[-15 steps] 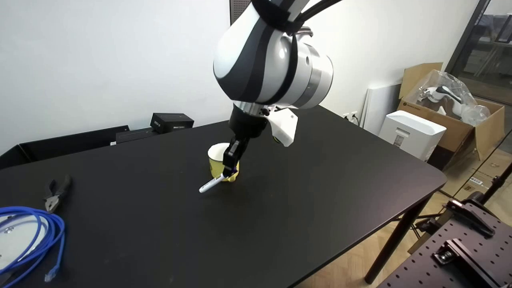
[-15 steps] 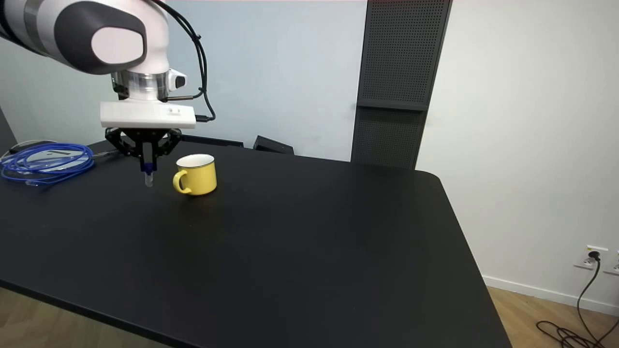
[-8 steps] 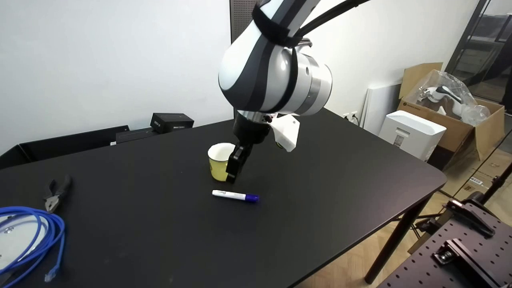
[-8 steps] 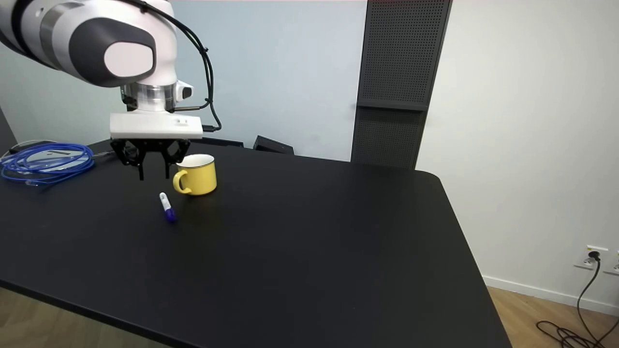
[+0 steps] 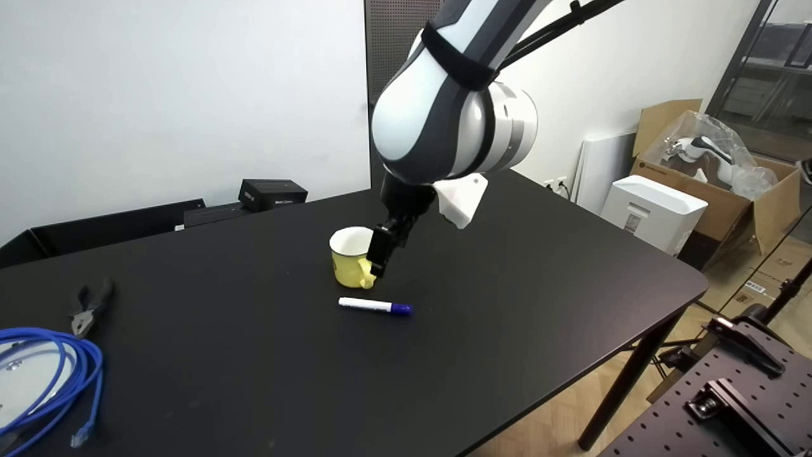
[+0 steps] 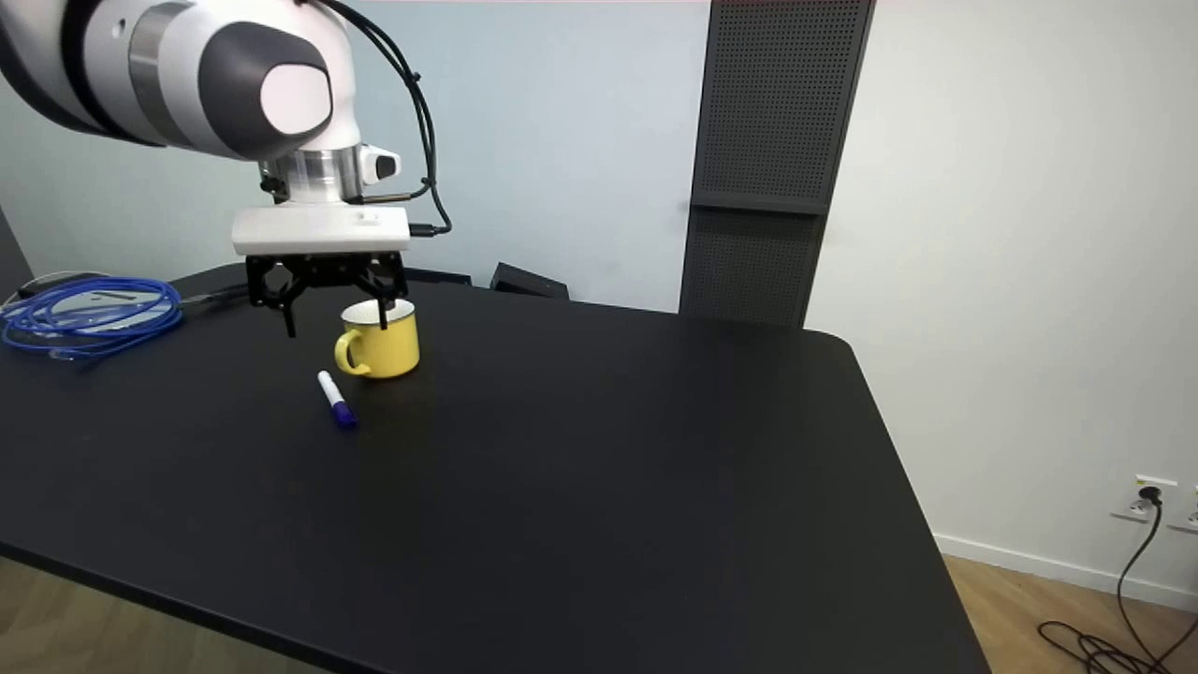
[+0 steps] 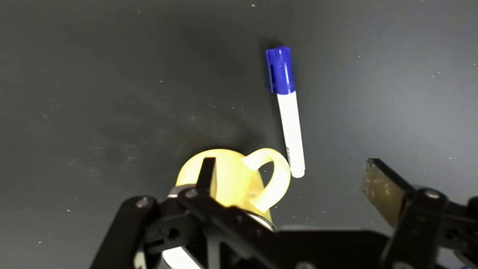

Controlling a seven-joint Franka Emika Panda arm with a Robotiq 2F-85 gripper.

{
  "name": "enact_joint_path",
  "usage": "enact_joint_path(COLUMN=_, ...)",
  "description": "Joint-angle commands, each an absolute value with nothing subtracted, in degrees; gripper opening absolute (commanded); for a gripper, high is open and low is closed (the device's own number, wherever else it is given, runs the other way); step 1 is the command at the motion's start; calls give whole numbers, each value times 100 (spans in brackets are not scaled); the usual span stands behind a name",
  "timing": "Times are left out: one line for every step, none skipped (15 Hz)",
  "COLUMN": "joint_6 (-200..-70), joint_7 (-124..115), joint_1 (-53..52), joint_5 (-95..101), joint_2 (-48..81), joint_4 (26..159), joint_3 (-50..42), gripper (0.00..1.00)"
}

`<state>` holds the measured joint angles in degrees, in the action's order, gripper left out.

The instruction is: Take the pen out of the cup and put it on the table

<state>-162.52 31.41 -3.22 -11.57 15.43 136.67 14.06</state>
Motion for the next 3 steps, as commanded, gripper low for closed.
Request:
enact_joint_path(joint_6=-15868, joint_7=1956, joint_1=-614, joint_5=-196, joint_2=1111, joint_4=13718, joint_3=984, gripper=100)
enact_joint_path(joint_6=-15755, joint_7=1728, joint_1=-674, joint_5=75, joint_2=1025, joint_4=13714, joint_3=892, gripper=100)
enact_joint_path(joint_6=-15606, joint_7=1503, joint_1=-738, joint_5=390, joint_2=942, joint_4=13696, joint_3=791, gripper=100)
